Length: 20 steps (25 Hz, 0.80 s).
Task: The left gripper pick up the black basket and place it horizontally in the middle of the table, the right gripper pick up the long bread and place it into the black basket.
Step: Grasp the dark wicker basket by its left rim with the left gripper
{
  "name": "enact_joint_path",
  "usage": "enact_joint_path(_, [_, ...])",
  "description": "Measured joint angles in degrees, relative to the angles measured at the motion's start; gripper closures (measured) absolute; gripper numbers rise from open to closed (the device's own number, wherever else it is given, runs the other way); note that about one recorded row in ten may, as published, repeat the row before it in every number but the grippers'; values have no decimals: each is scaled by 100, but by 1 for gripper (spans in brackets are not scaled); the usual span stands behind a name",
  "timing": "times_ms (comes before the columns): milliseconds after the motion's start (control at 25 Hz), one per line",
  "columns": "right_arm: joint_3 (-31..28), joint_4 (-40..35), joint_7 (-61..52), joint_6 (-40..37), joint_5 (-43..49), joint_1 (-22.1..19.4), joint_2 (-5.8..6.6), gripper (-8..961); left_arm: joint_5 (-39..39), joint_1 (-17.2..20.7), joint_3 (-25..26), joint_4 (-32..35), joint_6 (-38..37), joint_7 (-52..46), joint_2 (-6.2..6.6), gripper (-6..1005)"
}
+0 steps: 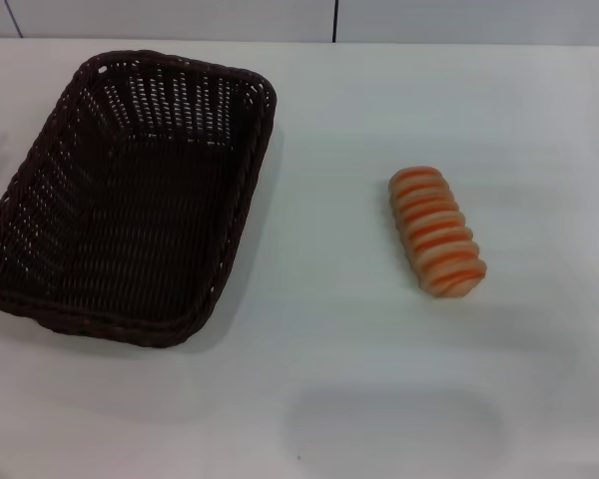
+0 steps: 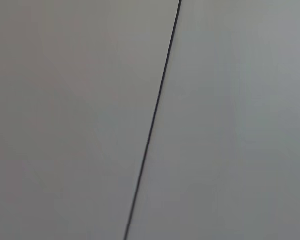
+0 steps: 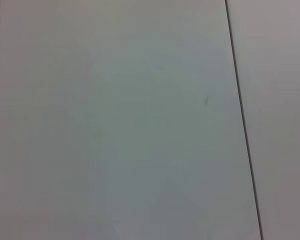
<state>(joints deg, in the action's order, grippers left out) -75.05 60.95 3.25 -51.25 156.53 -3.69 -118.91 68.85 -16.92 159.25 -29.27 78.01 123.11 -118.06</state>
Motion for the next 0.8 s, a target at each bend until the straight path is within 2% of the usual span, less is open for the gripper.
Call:
enact_joint_path(200, [20,-4,0,-3,0,-25,0,227,189,103,-610,-846,-209,-1353,5,322])
enact_joint_path(320, [26,14,0,-7,0,-65,0,227,722,263,-1229,-1968,-528,-2640,10,322])
enact_joint_path(400, [26,16,0,-8,0,-68,0,227,1465,360,-1647,-2969,-858,-3913,17,322])
enact_joint_path(440, [26,21,0,-8,0,-70,0,227,1766,380,-1769,-3310,-963,-4371,21,322])
enact_joint_path(480, [26,21,0,-8,0,-70,0,227,1766,380,-1769,-3310,-963,-4371,21,322])
enact_joint_path(520, [27,31,0,-8,0,-70,0,227,2875,367,-1962,-4265,-1051,-5673,25,322])
enact_joint_path(680, [28,43,0,-8,2,-70,0,228,4667,280,-2363,-5660,-898,-7512,26,323])
enact_joint_path(720, [19,44,0,-10,7,-70,0,228,4811,274,-2412,-5768,-876,-7661,26,323])
enact_joint_path(800, [16,46,0,-11,11,-70,0,228,5595,224,-2684,-6284,-734,-8380,23,325])
